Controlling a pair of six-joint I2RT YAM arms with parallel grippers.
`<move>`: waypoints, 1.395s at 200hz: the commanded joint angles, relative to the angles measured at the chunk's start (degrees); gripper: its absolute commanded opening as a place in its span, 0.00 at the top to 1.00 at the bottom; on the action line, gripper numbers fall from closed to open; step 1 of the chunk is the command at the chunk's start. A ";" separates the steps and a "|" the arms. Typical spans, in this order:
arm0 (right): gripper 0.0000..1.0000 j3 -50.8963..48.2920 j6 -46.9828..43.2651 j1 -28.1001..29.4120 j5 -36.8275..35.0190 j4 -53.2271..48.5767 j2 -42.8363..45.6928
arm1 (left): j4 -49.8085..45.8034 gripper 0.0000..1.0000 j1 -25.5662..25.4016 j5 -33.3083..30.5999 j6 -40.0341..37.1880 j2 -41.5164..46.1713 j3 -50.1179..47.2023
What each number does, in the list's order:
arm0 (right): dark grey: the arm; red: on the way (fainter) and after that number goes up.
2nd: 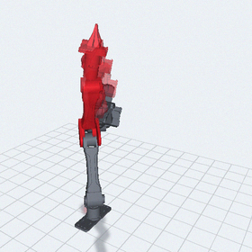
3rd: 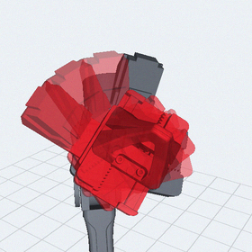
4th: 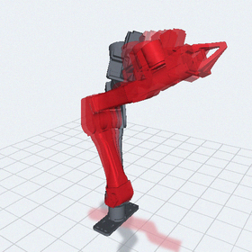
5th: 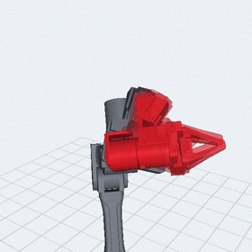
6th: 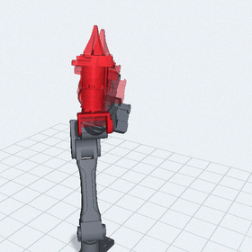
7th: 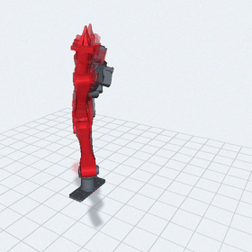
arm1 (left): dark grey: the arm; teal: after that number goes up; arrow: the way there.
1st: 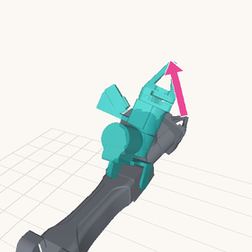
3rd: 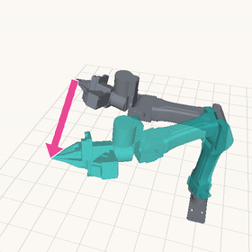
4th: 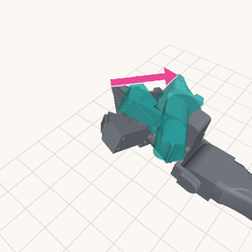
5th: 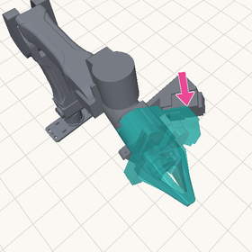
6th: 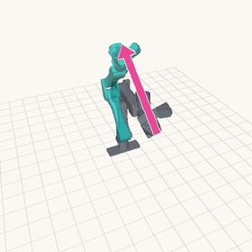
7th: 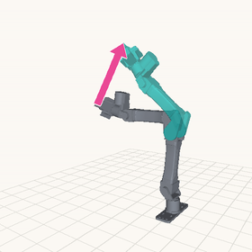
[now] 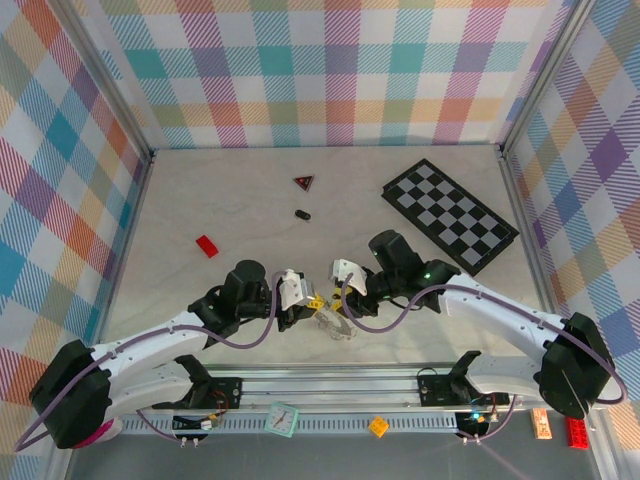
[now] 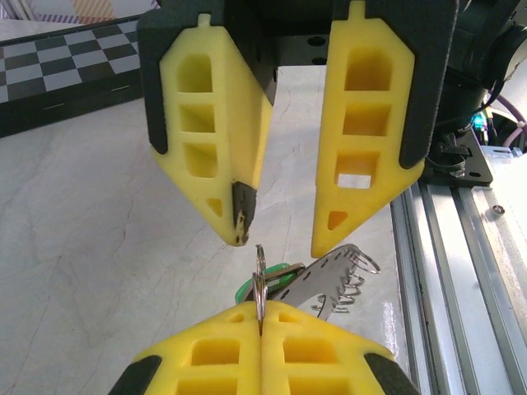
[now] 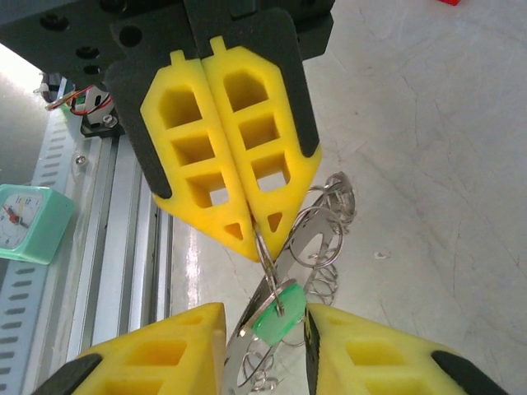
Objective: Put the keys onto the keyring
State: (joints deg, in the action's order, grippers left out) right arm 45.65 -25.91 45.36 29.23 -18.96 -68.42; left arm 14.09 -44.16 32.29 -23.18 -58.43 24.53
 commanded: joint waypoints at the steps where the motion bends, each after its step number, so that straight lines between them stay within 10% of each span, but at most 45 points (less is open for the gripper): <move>1: 0.70 0.54 -0.09 -0.03 0.17 1.34 -0.63 | 3.22 1.00 -0.47 1.37 0.59 1.07 -0.32; 92: 0.68 0.42 -0.56 0.08 -0.94 3.16 -0.34 | 3.14 1.00 -0.40 2.15 0.59 1.21 -0.25; 191: 1.00 0.99 -1.43 0.16 1.94 1.52 -1.25 | 3.58 1.00 -0.53 2.38 0.38 0.99 -0.15; 279: 1.00 -1.54 0.59 0.04 0.23 4.45 -3.91 | 6.52 1.00 -0.59 1.90 0.93 2.18 -1.38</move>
State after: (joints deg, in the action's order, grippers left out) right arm 45.41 -26.30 45.43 27.99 -16.78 -71.61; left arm 15.44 -44.16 31.99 -23.16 -57.89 23.68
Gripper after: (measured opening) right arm 0.046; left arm 0.043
